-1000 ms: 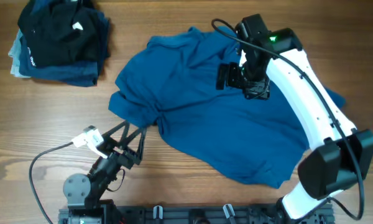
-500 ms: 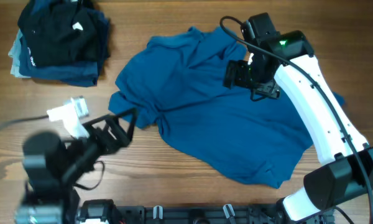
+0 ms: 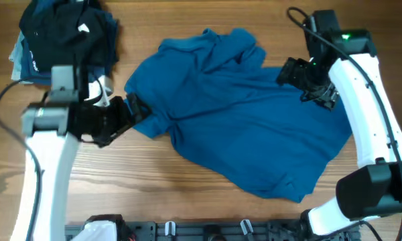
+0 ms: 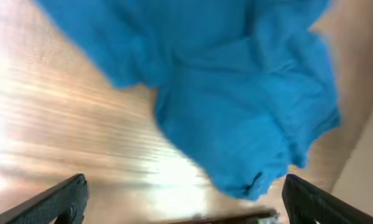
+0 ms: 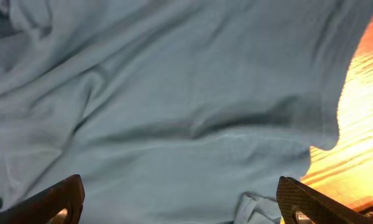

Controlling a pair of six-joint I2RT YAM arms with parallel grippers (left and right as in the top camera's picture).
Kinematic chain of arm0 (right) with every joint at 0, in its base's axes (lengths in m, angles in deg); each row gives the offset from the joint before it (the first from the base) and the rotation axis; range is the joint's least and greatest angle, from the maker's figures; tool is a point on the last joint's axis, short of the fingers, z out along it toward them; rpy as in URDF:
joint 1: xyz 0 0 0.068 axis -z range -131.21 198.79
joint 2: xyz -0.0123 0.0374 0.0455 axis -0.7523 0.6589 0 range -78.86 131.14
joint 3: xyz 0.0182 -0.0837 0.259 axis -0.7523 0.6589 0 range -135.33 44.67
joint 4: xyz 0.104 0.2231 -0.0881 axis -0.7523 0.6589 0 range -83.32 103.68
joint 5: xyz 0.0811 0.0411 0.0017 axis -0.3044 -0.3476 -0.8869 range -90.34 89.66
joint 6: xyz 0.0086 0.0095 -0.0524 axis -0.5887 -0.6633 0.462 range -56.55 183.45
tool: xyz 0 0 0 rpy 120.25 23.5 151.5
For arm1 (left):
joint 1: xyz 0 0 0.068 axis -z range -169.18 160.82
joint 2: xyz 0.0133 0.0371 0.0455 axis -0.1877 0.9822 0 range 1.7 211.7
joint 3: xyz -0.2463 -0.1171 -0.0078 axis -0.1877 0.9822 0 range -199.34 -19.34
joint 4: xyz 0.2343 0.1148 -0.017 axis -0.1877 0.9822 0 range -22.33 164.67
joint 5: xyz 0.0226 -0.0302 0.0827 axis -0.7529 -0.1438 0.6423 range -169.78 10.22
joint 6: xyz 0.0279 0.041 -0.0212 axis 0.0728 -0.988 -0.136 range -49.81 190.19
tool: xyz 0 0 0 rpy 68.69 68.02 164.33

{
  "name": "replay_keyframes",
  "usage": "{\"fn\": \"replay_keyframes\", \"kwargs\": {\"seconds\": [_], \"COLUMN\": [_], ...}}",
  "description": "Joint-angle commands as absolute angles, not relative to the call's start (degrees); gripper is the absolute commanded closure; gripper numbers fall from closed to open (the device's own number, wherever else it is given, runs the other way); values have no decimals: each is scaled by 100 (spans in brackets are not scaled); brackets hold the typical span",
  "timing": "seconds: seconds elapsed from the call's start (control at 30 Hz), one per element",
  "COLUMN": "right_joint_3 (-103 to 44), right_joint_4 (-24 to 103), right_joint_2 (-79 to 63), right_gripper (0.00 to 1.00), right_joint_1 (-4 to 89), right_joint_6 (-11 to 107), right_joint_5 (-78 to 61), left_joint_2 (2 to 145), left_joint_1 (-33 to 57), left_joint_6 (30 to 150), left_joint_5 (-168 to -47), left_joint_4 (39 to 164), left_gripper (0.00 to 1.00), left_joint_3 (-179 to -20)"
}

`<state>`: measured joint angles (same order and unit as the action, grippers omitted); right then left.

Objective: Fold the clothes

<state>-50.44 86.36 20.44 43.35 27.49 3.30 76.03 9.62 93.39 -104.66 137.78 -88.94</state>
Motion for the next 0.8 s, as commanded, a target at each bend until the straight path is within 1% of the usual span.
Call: {"fn": "replay_keyframes", "kwargs": {"seconds": [0.0,0.1,0.27,0.4,0.63,0.73,0.77], "right_joint_3": [-5057,-5057,-5057,-5057,-5057,-5057,-5057], "right_joint_4": [8651,8625,8544,8561,8559,8561,8563], "right_joint_2": [1937,1937,1937,1937,1937,1937,1937], "right_gripper": [0,0,0,0,0,0,0], "right_joint_1": [4388,4388,4388,4388,4388,4388,4388], "right_joint_6": [2897,2900,2897,3024,3044,3046,3048], "right_joint_5": [260,260,263,263,260,260,260], "left_joint_2": [8459,8890,9380,9633,9784,9790,9799], "left_joint_1": [1026,1185,1623,1752,1747,1745,1747], "left_joint_6": [10233,10823,11108,11121,11267,11363,11429], "left_joint_5": [-9555,-8902,-8906,-8884,-8886,-8886,-8888], "left_joint_4": [14018,13903,13404,13291,12447,12029,11966], "left_gripper": [5,5,4,8,10,15,18], "left_joint_3": [-8931,-8931,-8931,-8793,-8094,-7867,-7823]}}
